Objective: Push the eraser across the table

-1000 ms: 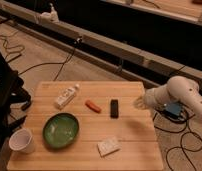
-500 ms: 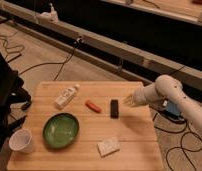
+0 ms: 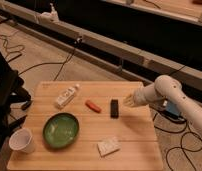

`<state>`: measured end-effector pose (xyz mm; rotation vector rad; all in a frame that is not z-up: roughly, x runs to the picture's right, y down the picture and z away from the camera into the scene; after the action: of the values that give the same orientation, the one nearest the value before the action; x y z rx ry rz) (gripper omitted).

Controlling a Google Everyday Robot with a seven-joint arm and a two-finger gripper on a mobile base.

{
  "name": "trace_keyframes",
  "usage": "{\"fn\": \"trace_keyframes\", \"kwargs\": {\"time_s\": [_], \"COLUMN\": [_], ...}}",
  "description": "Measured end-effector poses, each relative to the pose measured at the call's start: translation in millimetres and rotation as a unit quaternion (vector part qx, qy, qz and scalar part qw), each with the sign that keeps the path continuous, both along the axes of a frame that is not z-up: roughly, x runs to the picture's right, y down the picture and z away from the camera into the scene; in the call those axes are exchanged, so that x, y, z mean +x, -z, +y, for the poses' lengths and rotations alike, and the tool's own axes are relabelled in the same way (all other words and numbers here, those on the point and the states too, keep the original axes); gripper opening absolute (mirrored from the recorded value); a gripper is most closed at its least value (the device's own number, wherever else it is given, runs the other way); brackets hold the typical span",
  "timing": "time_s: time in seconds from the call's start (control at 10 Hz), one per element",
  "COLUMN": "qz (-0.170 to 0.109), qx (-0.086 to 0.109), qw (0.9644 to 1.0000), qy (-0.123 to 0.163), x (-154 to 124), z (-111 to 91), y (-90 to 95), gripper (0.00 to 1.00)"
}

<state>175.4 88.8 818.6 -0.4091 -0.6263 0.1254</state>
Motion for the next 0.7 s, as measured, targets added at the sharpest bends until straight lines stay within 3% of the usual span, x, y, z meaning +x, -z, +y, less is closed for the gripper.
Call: {"fn": "trace_keyframes", "kwargs": {"time_s": [0.7], "qz": [-0.023], "qx": [-0.044], "qw": [0.9983], "qy": [-0.032], "x": [-16.2], "z": [29.0], "y": [-54.8], "gripper": [0.00]}}
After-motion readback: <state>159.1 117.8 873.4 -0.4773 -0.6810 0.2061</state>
